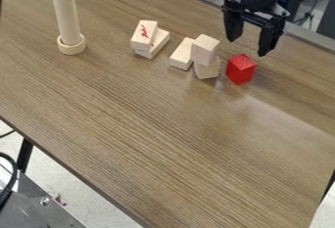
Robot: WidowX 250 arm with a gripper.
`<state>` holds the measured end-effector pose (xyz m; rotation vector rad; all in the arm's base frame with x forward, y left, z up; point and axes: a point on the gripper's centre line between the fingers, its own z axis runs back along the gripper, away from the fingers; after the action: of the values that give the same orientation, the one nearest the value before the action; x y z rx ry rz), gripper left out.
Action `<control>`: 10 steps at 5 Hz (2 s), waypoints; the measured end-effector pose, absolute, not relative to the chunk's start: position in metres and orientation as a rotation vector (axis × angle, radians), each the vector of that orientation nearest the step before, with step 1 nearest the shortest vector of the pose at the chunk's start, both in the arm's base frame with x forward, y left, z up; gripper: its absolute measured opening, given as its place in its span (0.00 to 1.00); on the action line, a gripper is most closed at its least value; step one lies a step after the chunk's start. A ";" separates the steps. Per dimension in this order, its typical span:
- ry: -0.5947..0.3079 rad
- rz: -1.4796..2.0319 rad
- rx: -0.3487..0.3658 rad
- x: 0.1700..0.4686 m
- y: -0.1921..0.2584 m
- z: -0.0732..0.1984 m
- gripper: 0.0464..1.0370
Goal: Move the red cube on top of the wood cube
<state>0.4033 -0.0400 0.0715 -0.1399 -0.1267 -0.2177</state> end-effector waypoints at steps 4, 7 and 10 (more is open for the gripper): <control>-0.131 -0.251 -0.067 0.378 -0.033 0.044 0.96; -0.131 -0.205 -0.067 0.373 -0.033 0.038 0.50; -0.098 -0.135 -0.149 0.378 -0.024 0.052 0.50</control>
<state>0.3780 -0.0245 0.0524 -0.1489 -0.0985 -0.1350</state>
